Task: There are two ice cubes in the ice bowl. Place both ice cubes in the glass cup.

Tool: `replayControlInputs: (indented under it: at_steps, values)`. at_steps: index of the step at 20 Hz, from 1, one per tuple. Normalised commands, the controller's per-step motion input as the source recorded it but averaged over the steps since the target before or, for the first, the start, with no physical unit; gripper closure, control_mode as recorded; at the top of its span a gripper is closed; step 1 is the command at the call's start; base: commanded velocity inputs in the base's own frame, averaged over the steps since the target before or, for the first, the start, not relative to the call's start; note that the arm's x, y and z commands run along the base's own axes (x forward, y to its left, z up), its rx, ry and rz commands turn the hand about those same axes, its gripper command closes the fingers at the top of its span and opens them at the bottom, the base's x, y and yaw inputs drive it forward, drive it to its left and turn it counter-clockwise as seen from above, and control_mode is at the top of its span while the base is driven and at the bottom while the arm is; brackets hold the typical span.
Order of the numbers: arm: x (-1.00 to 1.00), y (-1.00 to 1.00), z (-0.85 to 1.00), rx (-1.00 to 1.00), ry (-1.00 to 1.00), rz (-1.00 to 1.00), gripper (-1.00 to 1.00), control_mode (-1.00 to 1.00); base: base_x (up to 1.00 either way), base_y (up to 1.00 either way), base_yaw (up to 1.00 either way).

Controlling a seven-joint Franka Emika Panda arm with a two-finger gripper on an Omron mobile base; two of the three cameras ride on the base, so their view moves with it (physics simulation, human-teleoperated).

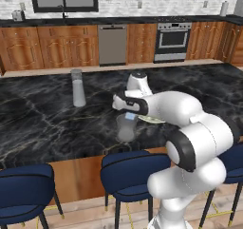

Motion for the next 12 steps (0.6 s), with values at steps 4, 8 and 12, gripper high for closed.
replayControlInputs:
  at_steps: [4,8,12]
  values:
    - [0.20,0.10,-0.21,0.00,0.00,0.00,1.00,-1.00,0.00,0.00,0.00]
    - [0.11,0.05,-0.21,0.00,0.00,0.00,1.00,-1.00,0.00,0.00,0.00]
    - [0.12,0.01,-0.20,0.00,0.00,0.00,1.00,-1.00,0.00,0.00,0.00]
